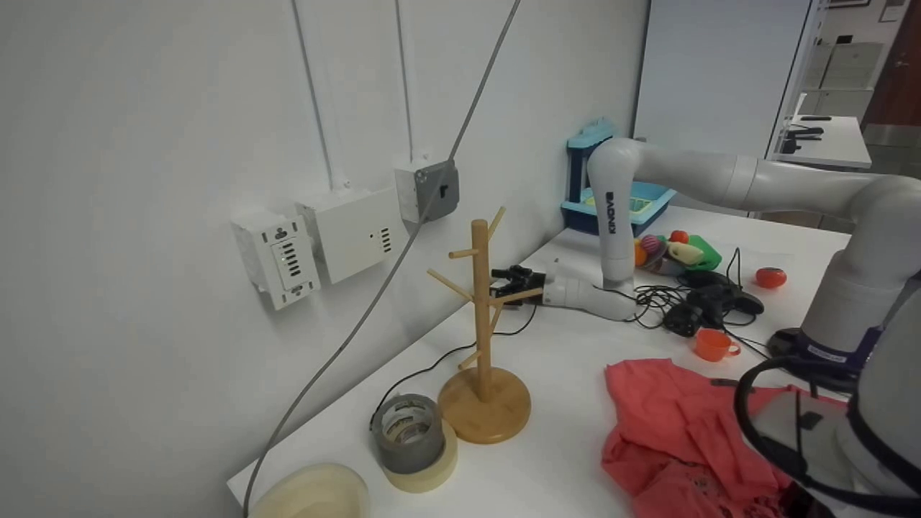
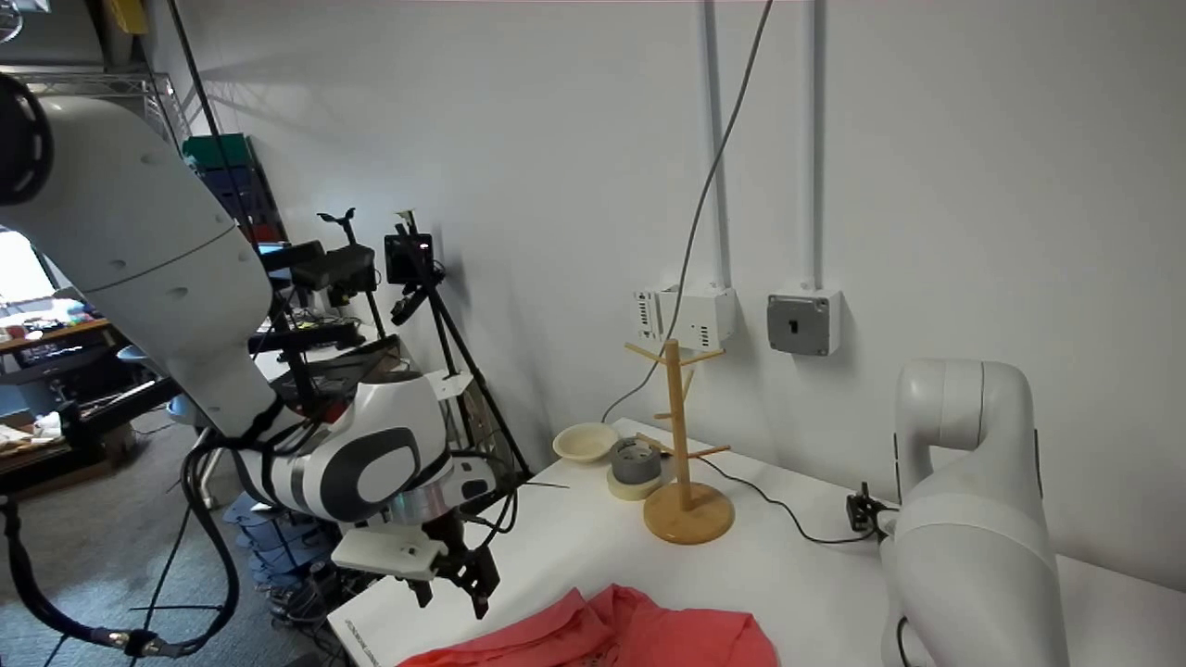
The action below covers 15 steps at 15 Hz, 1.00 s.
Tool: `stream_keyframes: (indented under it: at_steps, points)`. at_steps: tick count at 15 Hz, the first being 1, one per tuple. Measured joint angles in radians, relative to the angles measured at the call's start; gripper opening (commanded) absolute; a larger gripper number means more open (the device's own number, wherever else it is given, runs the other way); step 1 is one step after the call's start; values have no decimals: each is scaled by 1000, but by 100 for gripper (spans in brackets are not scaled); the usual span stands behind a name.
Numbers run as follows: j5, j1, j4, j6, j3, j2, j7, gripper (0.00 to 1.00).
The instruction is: Unfold the T-shirt on the table.
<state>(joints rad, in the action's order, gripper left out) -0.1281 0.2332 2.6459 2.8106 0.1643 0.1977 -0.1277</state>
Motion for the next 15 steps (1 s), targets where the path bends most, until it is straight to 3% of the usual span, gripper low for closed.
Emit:
stream_keyframes:
  at_steps: [9,15]
  points:
    - [3,-29,-22,66,-13,17,6,100]
    - [14,-73,-98,139,-52,116,6,98]
